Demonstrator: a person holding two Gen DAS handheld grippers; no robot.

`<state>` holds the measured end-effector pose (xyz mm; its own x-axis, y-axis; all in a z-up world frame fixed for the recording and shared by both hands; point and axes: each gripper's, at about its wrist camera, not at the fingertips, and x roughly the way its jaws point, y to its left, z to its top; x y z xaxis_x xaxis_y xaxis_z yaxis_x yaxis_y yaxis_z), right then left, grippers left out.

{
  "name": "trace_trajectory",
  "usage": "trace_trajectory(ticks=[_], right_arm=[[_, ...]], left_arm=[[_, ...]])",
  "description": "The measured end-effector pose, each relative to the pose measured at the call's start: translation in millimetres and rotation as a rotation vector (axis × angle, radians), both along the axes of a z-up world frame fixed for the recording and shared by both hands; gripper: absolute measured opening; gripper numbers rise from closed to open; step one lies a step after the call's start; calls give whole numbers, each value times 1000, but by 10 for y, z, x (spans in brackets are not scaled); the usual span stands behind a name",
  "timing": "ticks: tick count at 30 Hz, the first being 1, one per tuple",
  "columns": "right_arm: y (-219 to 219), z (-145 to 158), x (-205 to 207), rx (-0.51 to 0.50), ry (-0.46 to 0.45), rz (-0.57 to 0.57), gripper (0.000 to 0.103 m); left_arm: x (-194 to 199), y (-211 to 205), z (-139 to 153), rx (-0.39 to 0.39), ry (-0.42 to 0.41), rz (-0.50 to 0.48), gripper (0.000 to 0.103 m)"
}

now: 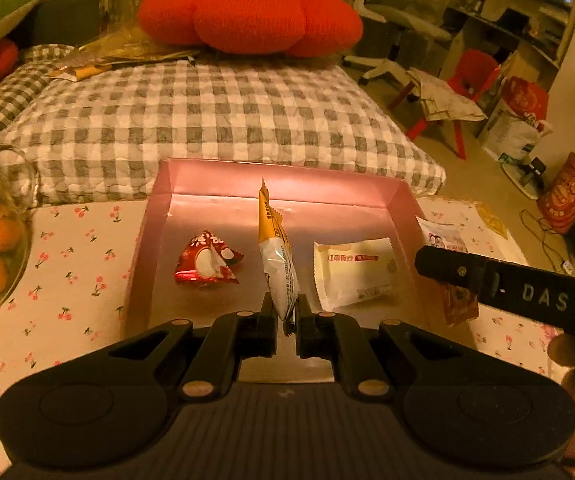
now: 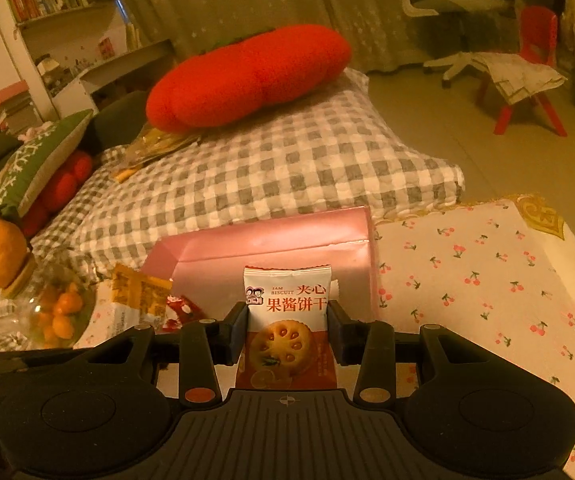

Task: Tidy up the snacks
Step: 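Lift both held packets and carry them over the pink box, then lower both packets into the box and open both grippers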

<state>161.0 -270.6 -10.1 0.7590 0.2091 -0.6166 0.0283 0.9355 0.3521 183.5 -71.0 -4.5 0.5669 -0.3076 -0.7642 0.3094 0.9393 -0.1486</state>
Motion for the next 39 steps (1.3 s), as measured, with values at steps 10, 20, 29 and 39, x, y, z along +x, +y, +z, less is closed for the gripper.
trace_trajectory(ticks=[10, 20, 29, 39], right_arm=[[118, -74, 132, -47, 20, 19, 40], [217, -142, 216, -107, 58, 20, 42], [192, -147, 195, -112, 68, 20, 57], [160, 32, 5, -113, 48, 2, 81]], left_arm=[[214, -111, -208, 72, 55, 4, 7], [258, -162, -316, 105, 57, 15, 9], [204, -121, -333, 123, 25, 20, 31], [18, -45, -179, 115, -20, 13, 69]])
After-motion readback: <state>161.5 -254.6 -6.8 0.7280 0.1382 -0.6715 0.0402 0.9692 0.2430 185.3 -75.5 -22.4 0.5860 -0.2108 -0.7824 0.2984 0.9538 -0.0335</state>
